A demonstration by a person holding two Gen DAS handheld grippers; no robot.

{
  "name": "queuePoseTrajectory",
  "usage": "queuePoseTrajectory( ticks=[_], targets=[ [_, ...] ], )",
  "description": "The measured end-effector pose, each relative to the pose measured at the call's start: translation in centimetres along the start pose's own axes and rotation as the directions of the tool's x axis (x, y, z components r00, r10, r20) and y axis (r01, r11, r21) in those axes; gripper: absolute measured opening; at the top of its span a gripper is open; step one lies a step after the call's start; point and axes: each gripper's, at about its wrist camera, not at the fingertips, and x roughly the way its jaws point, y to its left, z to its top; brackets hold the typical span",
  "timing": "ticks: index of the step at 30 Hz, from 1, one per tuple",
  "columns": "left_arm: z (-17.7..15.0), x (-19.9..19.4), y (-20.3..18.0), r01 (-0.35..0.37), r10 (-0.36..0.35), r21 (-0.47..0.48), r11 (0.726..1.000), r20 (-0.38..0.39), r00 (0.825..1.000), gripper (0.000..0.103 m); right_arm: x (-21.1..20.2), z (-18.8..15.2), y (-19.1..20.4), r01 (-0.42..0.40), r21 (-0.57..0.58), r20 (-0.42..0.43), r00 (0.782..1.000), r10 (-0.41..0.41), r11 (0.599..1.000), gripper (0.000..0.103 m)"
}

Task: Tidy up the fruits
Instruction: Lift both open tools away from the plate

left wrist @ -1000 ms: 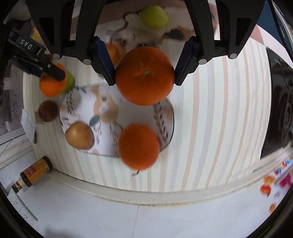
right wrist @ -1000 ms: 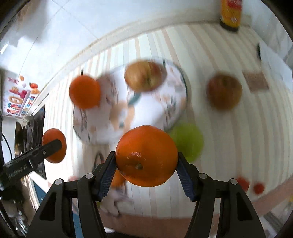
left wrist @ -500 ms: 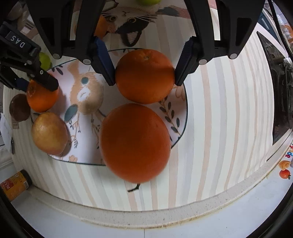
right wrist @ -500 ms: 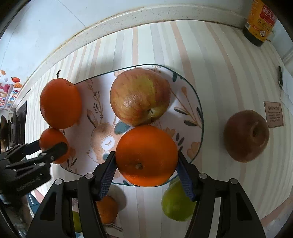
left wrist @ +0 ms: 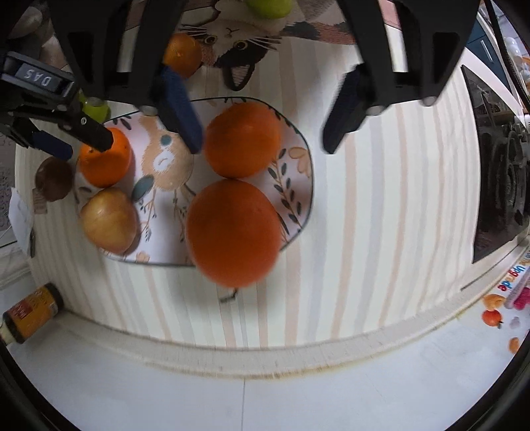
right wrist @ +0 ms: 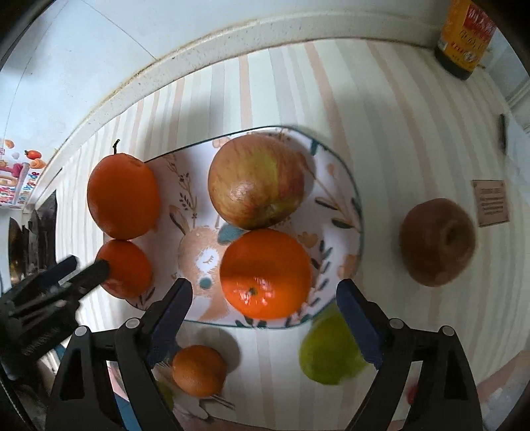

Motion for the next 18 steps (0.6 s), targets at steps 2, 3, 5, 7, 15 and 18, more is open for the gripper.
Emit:
queuePoseTrajectory(
  ticks=[2,3,5,7,15,18],
  targets=[
    [-0.1,-1.3,0.3,0.007,-0.007,-0.014,1.0,-0.001,1.0,0.089,-1.0,-0.6,0.0,0.034,-0.02,0.013,0.999,-0.034,0.999,0.093],
    [-0.2,-1.9,0.5,0.006,-0.006,-0.02,1.0,0.012,1.0,0.089,-1.6,-1.0,0.2,0.05,-0.031,0.025,0.998,-0.05,0.998,0.093],
    [-0.6,-2.7,0.9,0.005,-0.004,-0.031,1.0,0.027,1.0,0.089,-2.8,-2.0,0.4,0.071,-0.047,0.046,0.997,-0.068,0.996,0.093],
    [-1.1,-3.3,1.1,0.014,-0.013,-0.045,0.999,0.04,0.999,0.089,-3.6,-2.7,0.7,0.076,-0.051,0.062,0.995,-0.073,0.996,0.093],
    [-4.9,-7.2,0.0,0.021,-0.012,-0.073,0.997,0.125,0.992,0.089,-8.0,-6.0,1.1,0.107,-0.056,0.146,0.984,-0.098,0.993,0.093],
    [-6.6,-8.7,-0.2,0.032,-0.016,-0.076,0.997,0.207,0.978,0.089,-9.9,-7.3,1.4,0.109,-0.061,0.182,0.979,-0.097,0.992,0.093]
  ],
)
